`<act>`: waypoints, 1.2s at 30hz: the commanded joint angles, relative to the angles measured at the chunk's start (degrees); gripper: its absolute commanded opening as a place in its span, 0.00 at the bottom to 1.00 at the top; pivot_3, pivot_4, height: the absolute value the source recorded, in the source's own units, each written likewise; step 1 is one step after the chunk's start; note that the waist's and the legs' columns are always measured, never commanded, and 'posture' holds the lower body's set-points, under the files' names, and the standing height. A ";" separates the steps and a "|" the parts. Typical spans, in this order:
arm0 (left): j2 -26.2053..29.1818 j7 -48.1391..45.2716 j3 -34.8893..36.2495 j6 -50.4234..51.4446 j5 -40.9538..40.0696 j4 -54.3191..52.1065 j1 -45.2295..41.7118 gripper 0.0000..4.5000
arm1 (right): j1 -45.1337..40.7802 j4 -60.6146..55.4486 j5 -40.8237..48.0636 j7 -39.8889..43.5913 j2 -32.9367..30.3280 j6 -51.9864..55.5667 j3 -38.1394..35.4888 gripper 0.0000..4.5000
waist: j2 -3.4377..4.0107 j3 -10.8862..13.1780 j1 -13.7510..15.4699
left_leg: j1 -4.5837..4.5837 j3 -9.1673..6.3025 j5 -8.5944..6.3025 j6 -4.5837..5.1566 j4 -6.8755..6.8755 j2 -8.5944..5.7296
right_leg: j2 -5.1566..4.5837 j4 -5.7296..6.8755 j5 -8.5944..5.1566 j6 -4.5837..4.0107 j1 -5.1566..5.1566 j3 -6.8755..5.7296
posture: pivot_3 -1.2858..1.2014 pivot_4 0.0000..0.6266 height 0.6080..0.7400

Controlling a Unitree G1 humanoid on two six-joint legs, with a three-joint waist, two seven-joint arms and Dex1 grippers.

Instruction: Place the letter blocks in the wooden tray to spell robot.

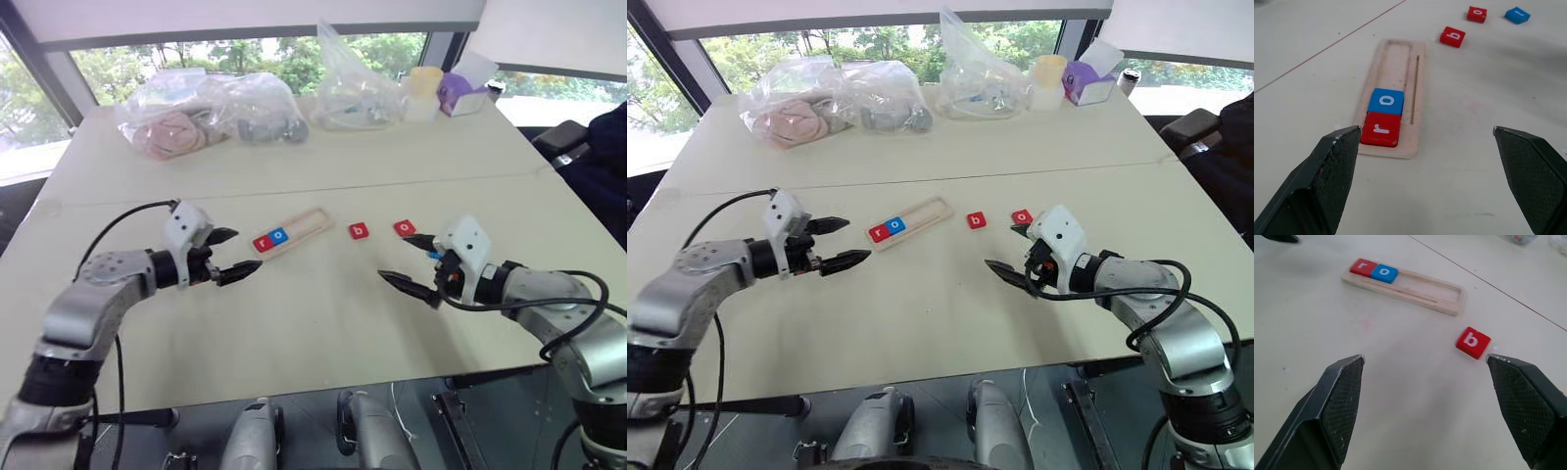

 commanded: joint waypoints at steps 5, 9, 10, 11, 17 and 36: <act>-4.83 -7.20 -4.41 -13.58 7.23 18.04 -8.22 1.00 | 1.09 -4.60 -0.14 -2.84 0.80 0.49 0.68 0.91 | -0.03 -0.01 0.24 | -0.05 0.01 0.00 0.00 0.00 0.00 | 0.00 -0.03 0.12 -0.18 0.00 0.00 | 0.52 0.24 1.00; -6.36 -9.58 -4.96 -18.02 9.55 24.96 -10.94 1.00 | 1.85 -5.85 -0.06 -4.07 1.08 1.06 0.75 0.91 | -0.03 -0.02 0.14 | -0.06 0.02 0.00 0.00 0.01 -0.02 | -0.02 -0.03 0.12 -0.16 -0.01 0.00 | 0.52 0.24 1.00; -6.83 -9.82 -5.06 -19.14 10.25 26.67 -11.55 1.00 | 1.99 -6.07 -0.01 -4.31 1.11 1.14 0.75 0.91 | -0.03 -0.02 0.09 | -0.06 0.02 0.00 0.00 0.01 -0.01 | -0.02 -0.03 0.12 -0.16 -0.01 0.00 | 0.52 0.24 1.00; -7.29 -10.20 -5.26 -20.32 10.99 28.44 -12.17 1.00 | 2.10 -6.29 0.03 -4.58 1.16 1.22 0.81 0.91 | -0.03 -0.02 0.09 | -0.05 0.02 0.00 0.00 0.01 0.00 | -0.02 -0.03 0.13 -0.16 -0.01 0.00 | 0.52 0.24 1.00; -10.18 -9.66 -5.17 -27.05 14.73 37.52 -16.20 1.00 | 2.34 -6.86 0.34 -5.27 1.02 1.52 0.49 0.91 | -0.06 -0.03 0.26 | -0.04 -0.02 0.00 0.01 0.03 0.00 | 0.00 0.02 0.13 -0.16 0.01 -0.02 | 0.52 0.24 1.00; -13.95 -8.97 -5.82 -34.59 20.43 54.75 -21.43 1.00 | 2.46 -7.70 0.05 -6.42 1.44 2.56 1.42 0.91 | -0.09 -0.13 0.27 | 0.19 -0.05 0.00 0.01 0.06 0.00 | -0.02 0.01 0.11 -0.10 0.33 -0.03 | 0.52 0.24 1.00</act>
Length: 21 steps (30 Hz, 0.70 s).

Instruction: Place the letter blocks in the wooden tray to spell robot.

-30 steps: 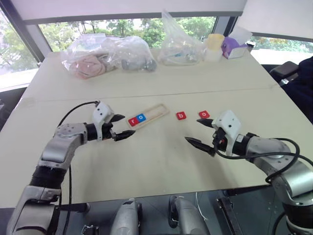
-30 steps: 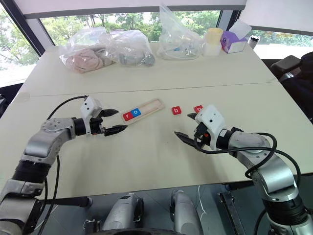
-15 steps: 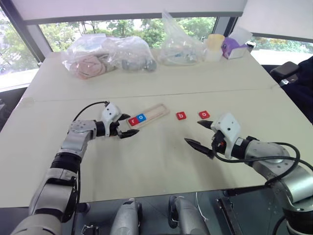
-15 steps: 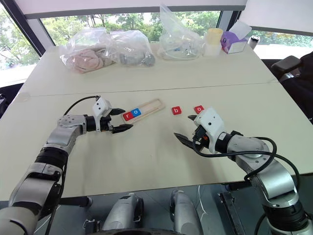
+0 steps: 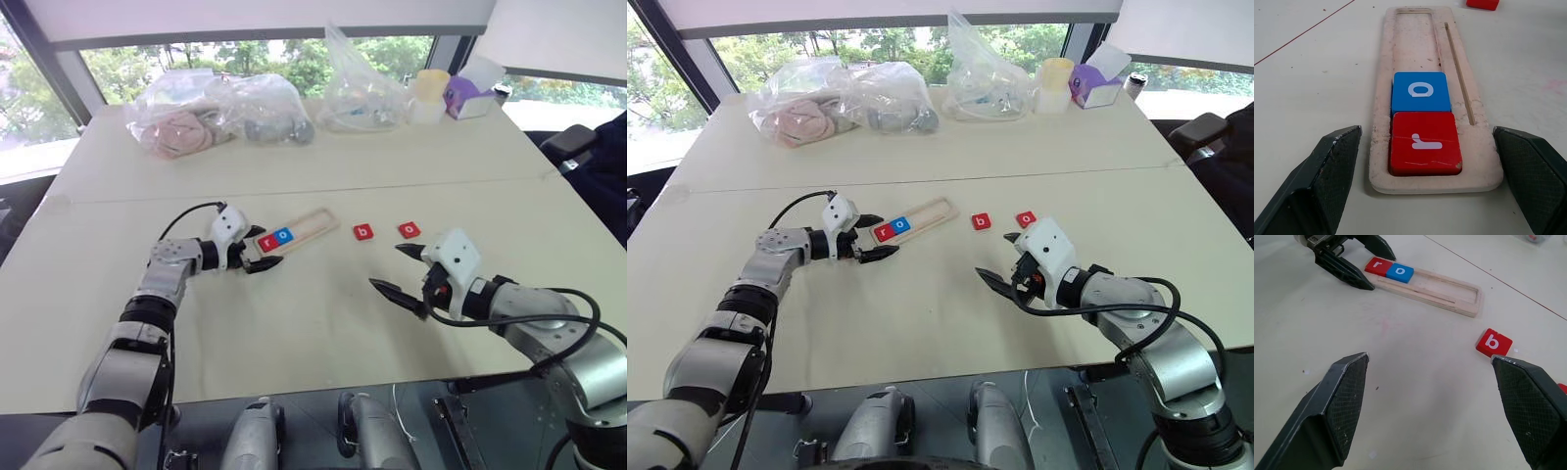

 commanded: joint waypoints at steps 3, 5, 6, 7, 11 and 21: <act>0.20 -0.68 -0.77 1.21 2.69 3.69 -0.58 1.00 | -0.75 -2.29 -0.02 -0.48 0.22 -0.60 -0.04 0.91 | 0.00 0.00 -0.14 | 0.48 -0.03 -0.01 0.00 -0.03 0.04 | -0.01 -0.06 -0.13 0.15 0.46 -0.04 | 0.52 0.24 1.00; 0.48 -1.01 -0.97 1.24 3.14 3.93 -0.29 0.94 | -0.71 -2.39 -0.02 -0.55 0.11 -0.60 -0.04 0.92 | 0.01 -0.01 -0.15 | 0.69 -0.07 -0.02 -0.01 -0.08 0.09 | -0.04 -0.12 -0.14 0.15 0.66 -0.09 | 0.52 0.24 1.00; 0.56 -1.15 -0.96 1.26 3.22 3.90 -0.13 0.88 | -0.69 -2.47 -0.01 -0.59 0.06 -0.57 -0.06 0.93 | 0.01 -0.02 -0.15 | 0.69 -0.11 -0.02 -0.01 -0.08 0.09 | -0.06 -0.12 -0.14 0.15 0.66 -0.10 | 0.52 0.24 1.00; 0.66 -1.33 -1.00 1.22 3.38 3.83 0.06 0.82 | -0.67 -2.52 0.01 -0.62 0.03 -0.54 -0.06 0.93 | 0.01 -0.02 -0.15 | 0.70 -0.12 -0.02 -0.01 -0.08 0.09 | -0.07 -0.11 -0.14 0.15 0.66 -0.10 | 0.52 0.24 1.00; 1.03 -2.54 -1.16 1.01 3.62 2.83 1.27 0.70 | -0.98 -2.48 -0.04 -0.63 -0.08 -0.45 0.12 0.93 | 0.01 -0.02 -0.20 | 0.69 -0.13 -0.02 -0.01 -0.10 0.09 | -0.08 -0.12 -0.14 0.15 0.64 -0.10 | 0.52 0.24 1.00; 4.35 -11.22 -3.24 3.08 1.07 -17.13 13.04 0.70 | -1.91 -1.87 -0.06 0.08 -0.51 -0.63 0.69 0.93 | 0.06 -0.05 -0.31 | 0.68 -0.11 -0.08 0.08 -0.21 0.16 | -0.15 -0.17 -0.18 0.17 0.59 -0.08 | 0.52 0.24 1.00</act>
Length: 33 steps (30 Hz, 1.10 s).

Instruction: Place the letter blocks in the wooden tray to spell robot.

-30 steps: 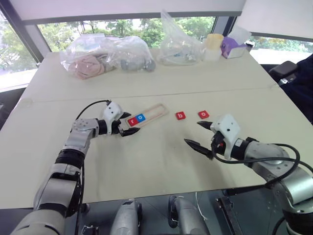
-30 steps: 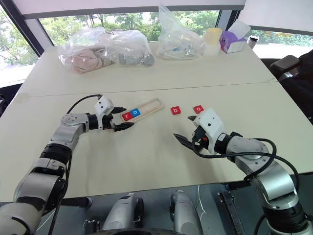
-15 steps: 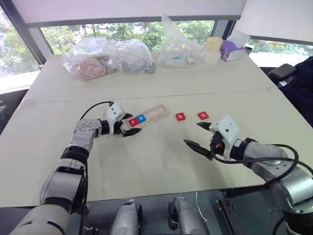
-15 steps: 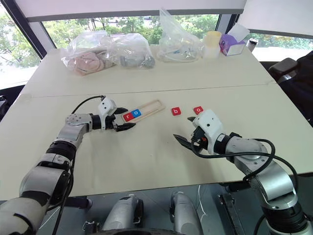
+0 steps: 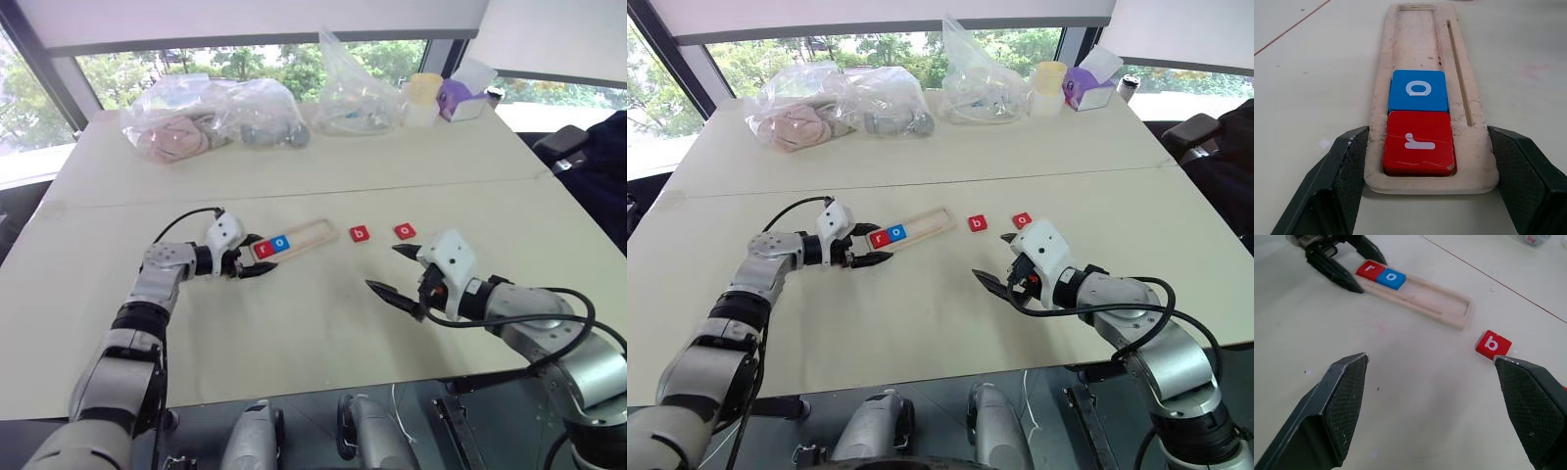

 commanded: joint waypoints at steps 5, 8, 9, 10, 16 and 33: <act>3.32 -6.91 -5.26 5.84 -0.55 -19.18 12.30 0.70 | -1.76 -1.34 -0.02 1.14 -0.94 -0.78 -0.56 0.93 | 0.01 -0.01 0.11 | -0.02 0.00 -0.02 0.00 -0.03 -0.01 | -0.13 -0.05 -0.04 0.04 -0.01 0.00 | 0.52 0.24 1.00; 3.38 -6.72 -6.35 8.49 -1.36 -25.15 14.93 0.70 | -2.27 -0.95 0.09 1.53 -1.18 -0.71 -0.70 0.93 | 0.02 -0.01 0.34 | -0.05 -0.01 -0.02 -0.01 -0.01 -0.04 | -0.20 -0.11 -0.05 0.07 0.00 -0.02 | 0.52 0.24 1.00; 3.41 -6.68 -6.71 9.16 -1.48 -26.67 15.56 0.70 | -2.38 -0.91 0.11 1.63 -1.21 -0.67 -0.70 0.93 | 0.02 -0.01 0.34 | -0.06 -0.02 -0.02 -0.02 -0.01 -0.06 | -0.22 -0.12 -0.06 0.08 0.01 -0.02 | 0.52 0.24 1.00; 3.38 -6.54 -6.98 9.86 -1.54 -27.93 16.04 0.70 | -2.43 -0.89 0.13 1.75 -1.26 -0.64 -0.72 0.93 | 0.02 -0.01 0.33 | -0.07 -0.01 -0.03 -0.02 -0.01 -0.07 | -0.23 -0.15 -0.07 0.09 0.01 -0.02 | 0.52 0.24 1.00; 3.96 -6.72 -8.09 11.28 -1.70 -30.94 17.05 0.70 | -2.60 -0.82 0.11 2.37 -1.53 -0.60 -0.78 0.93 | 0.02 -0.01 0.28 | -0.11 0.00 -0.03 -0.03 -0.02 -0.09 | -0.26 -0.18 -0.09 0.13 -0.02 -0.02 | 0.52 0.24 1.00; 4.17 -3.76 -9.24 7.37 0.79 -26.81 16.91 0.99 | -3.32 -0.52 -0.16 2.93 -1.77 -0.64 -0.66 0.93 | 0.06 -0.03 0.22 | -0.12 -0.04 -0.04 -0.05 -0.02 -0.08 | -0.30 -0.27 -0.11 0.14 -0.01 -0.09 | 0.52 0.24 1.00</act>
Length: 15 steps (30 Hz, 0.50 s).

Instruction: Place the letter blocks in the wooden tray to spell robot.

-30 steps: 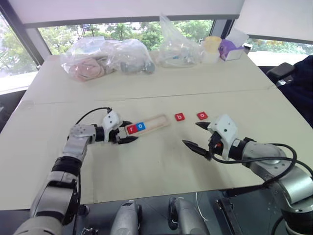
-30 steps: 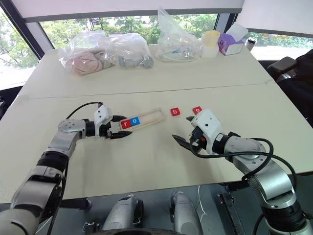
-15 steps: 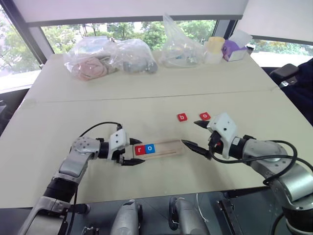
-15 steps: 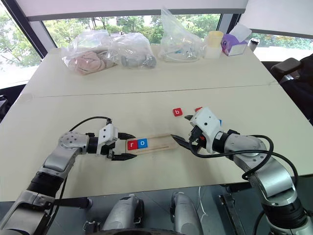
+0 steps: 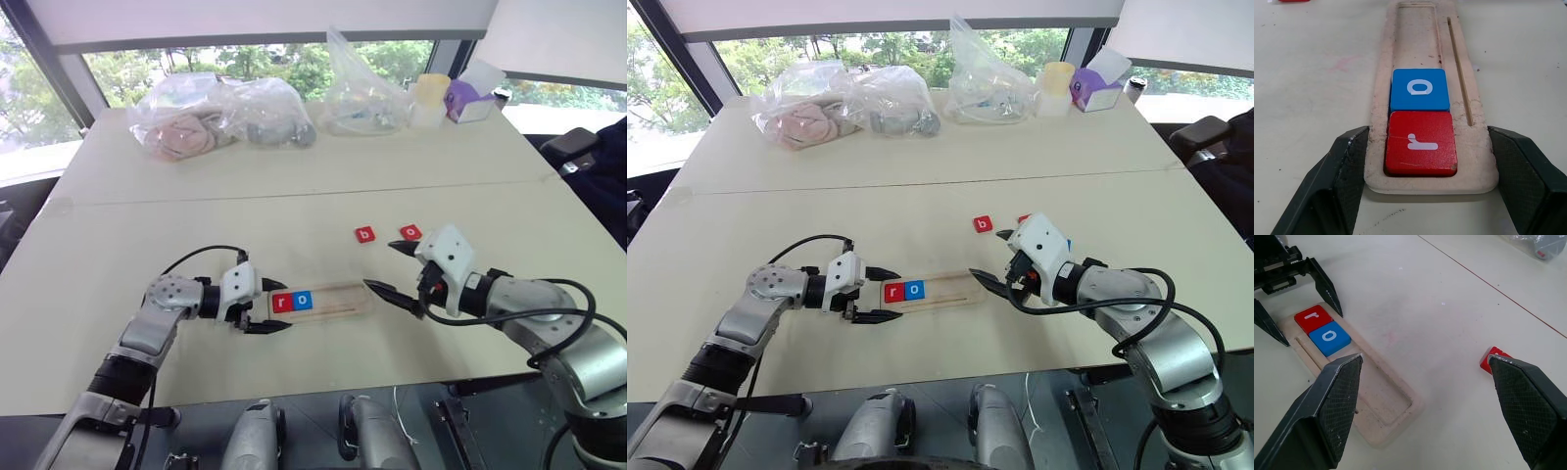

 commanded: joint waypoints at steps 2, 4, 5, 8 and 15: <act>0.20 -0.15 -3.14 0.95 2.27 1.21 2.14 0.99 | -1.07 -0.96 -0.17 0.26 -0.74 -0.64 -1.00 0.93 | 0.08 -0.03 -0.07 | 0.00 0.03 -0.01 -0.01 -0.03 0.00 | -0.02 -0.03 0.00 0.00 0.00 0.00 | 0.52 0.24 1.00; 0.17 -0.11 -2.97 0.22 2.07 1.00 2.39 0.99 | -1.18 -0.90 -0.19 0.30 -0.76 -0.58 -0.96 0.93 | 0.08 -0.04 -0.02 | 0.00 0.02 -0.03 -0.04 -0.04 0.00 | -0.02 -0.03 0.00 0.00 -0.01 -0.01 | 0.52 0.24 1.00; 0.29 -0.28 -2.94 0.02 1.93 0.74 2.61 0.99 | -1.24 -0.85 -0.16 0.36 -0.77 -0.56 -1.00 0.93 | 0.10 -0.04 -0.03 | 0.00 0.01 -0.03 -0.04 -0.04 0.00 | -0.02 -0.03 0.00 0.00 -0.01 -0.02 | 0.52 0.24 1.00; 0.81 -1.11 -2.55 -0.87 1.27 0.21 3.37 0.99 | -1.49 -0.70 -0.14 0.49 -0.75 -0.51 -0.94 0.93 | 0.10 -0.04 -0.06 | 0.00 0.02 -0.04 -0.05 -0.05 0.00 | -0.03 -0.03 -0.01 0.01 -0.01 -0.02 | 0.52 0.24 1.00; 0.77 -1.69 -0.68 -0.78 -2.87 -3.05 4.53 0.99 | -1.98 -0.41 -0.24 0.70 -0.56 -0.56 -0.49 0.93 | 0.13 -0.02 -0.13 | -0.07 0.02 -0.16 -0.04 -0.12 0.02 | -0.01 -0.07 -0.07 0.11 -0.12 -0.02 | 0.52 0.24 1.00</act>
